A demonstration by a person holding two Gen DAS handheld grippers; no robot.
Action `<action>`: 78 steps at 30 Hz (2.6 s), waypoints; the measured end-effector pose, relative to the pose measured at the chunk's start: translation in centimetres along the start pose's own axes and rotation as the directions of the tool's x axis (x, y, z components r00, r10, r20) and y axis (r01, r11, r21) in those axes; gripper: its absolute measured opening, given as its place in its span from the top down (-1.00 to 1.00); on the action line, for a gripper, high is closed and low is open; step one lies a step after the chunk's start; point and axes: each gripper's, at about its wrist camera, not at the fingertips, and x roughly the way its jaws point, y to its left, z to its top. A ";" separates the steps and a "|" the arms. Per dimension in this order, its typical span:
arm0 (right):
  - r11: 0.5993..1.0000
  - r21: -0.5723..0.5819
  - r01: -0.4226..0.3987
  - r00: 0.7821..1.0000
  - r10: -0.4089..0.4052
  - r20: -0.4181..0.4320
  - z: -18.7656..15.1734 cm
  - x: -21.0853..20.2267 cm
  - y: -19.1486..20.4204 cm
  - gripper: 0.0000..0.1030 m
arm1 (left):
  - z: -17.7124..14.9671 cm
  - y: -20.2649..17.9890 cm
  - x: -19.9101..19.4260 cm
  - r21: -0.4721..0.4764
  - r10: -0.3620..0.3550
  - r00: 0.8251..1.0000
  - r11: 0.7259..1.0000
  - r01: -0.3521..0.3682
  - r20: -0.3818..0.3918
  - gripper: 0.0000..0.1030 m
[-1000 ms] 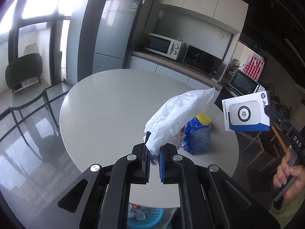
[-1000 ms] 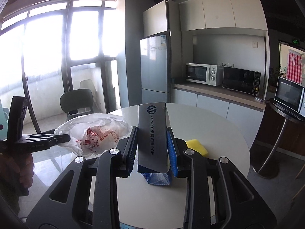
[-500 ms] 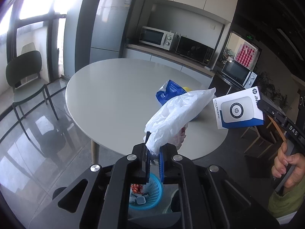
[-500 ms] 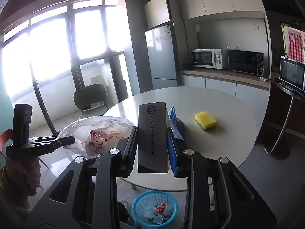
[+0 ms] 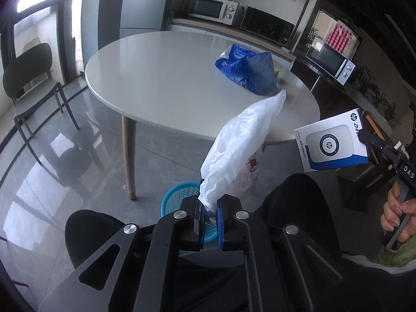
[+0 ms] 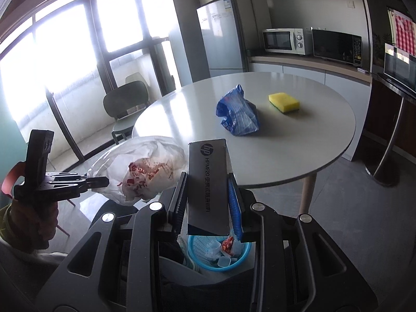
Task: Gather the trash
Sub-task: 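Carry the white bag and HP box off the table toward the wastebasket, then lower the white bag and HP box over the wastebasket and open both tools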
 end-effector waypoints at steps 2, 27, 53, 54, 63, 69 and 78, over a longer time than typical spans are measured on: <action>1.000 0.006 -0.012 1.000 0.012 -0.022 -1.2 0.7 -0.1 0.45 | -0.8 0.0 0.9 0.002 0.004 1.000 1.000 -0.004 -0.030 0.89; 0.998 0.056 -0.014 0.964 0.029 -0.265 -7.5 9.3 -0.8 0.46 | -5.7 2.5 11.2 -0.053 0.036 0.964 0.997 -0.052 -0.265 0.91; 0.979 0.167 0.115 0.807 0.006 -0.591 -14.5 31.1 -3.6 0.45 | -6.7 7.3 25.6 -0.271 0.029 0.881 0.946 -0.177 -0.473 0.91; 0.980 0.160 0.122 0.796 0.000 -0.605 -15.1 31.9 -3.6 0.45 | -6.8 7.2 26.2 -0.271 0.030 0.875 0.945 -0.181 -0.483 0.91; 0.958 0.248 0.145 0.741 0.061 -0.669 -18.6 38.4 -5.3 0.45 | -7.9 8.0 31.0 -0.264 0.034 0.827 0.940 -0.217 -0.561 0.91; 0.940 0.290 0.182 0.709 0.079 -0.701 -20.5 40.6 -6.4 0.44 | -8.7 8.5 33.7 -0.260 0.036 0.787 0.934 -0.246 -0.616 0.91; 0.929 0.311 0.200 0.680 0.097 -0.727 -21.6 42.3 -7.4 0.40 | -8.5 9.1 34.9 -0.318 -0.030 0.798 0.926 -0.205 -0.602 0.35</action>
